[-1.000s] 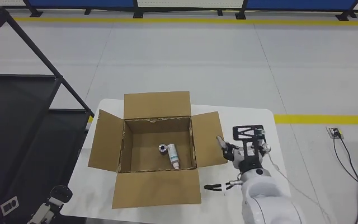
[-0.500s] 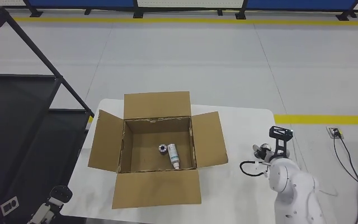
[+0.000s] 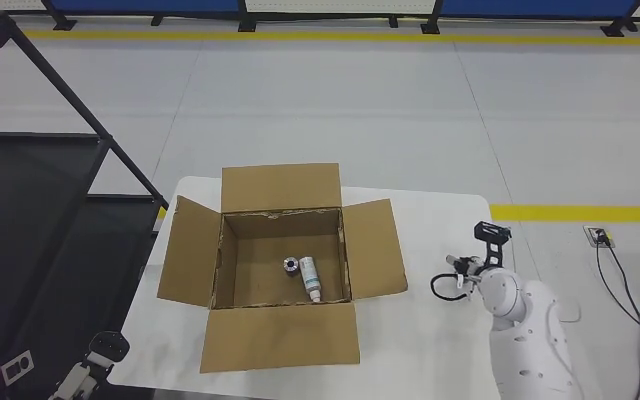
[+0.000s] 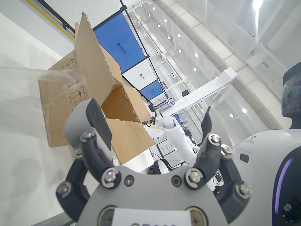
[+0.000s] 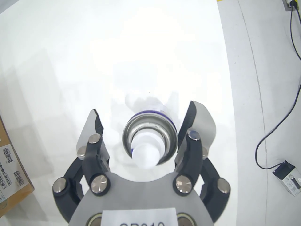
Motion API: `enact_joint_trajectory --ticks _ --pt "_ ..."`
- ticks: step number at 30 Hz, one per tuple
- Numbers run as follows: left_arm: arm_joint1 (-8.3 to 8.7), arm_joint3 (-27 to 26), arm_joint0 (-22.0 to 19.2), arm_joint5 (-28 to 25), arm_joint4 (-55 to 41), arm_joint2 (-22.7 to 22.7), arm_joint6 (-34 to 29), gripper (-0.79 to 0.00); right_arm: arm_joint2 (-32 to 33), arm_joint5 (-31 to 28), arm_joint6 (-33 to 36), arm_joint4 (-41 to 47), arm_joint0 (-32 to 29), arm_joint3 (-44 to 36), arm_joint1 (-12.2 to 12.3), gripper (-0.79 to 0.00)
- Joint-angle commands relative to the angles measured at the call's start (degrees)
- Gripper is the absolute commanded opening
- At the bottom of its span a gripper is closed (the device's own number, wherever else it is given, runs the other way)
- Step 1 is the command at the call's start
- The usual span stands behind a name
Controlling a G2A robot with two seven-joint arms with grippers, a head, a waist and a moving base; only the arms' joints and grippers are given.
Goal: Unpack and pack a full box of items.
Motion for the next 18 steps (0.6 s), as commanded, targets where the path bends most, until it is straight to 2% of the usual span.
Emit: enact_joint_trajectory --ticks 1,5,9,12,16,18 --pt "0.00 0.00 0.00 0.00 0.00 0.00 0.00 0.000 0.18 0.06 -0.80 0.36 0.42 0.45 0.18 -0.785" --pt "0.00 0.00 0.00 0.00 0.00 0.00 0.00 0.000 -0.10 0.70 -1.62 0.66 -0.31 -2.03 0.42 -0.785" --pt "0.00 0.00 0.00 0.00 0.00 0.00 0.00 0.000 -1.47 2.04 -2.47 2.08 -3.16 -10.11 0.30 -0.785" --pt "0.00 0.00 0.00 0.00 0.00 0.00 0.00 0.000 -4.83 2.99 -3.42 3.85 -7.72 -22.10 -0.17 -0.785" --pt "0.00 0.00 0.00 0.00 0.00 0.00 0.00 0.000 -14.04 3.00 -4.74 4.08 -15.28 -40.78 -0.87 -0.785" --pt "0.00 0.00 0.00 0.00 0.00 0.00 0.00 0.000 -19.93 3.89 -5.38 -1.31 -17.91 -47.40 -1.02 -0.785"
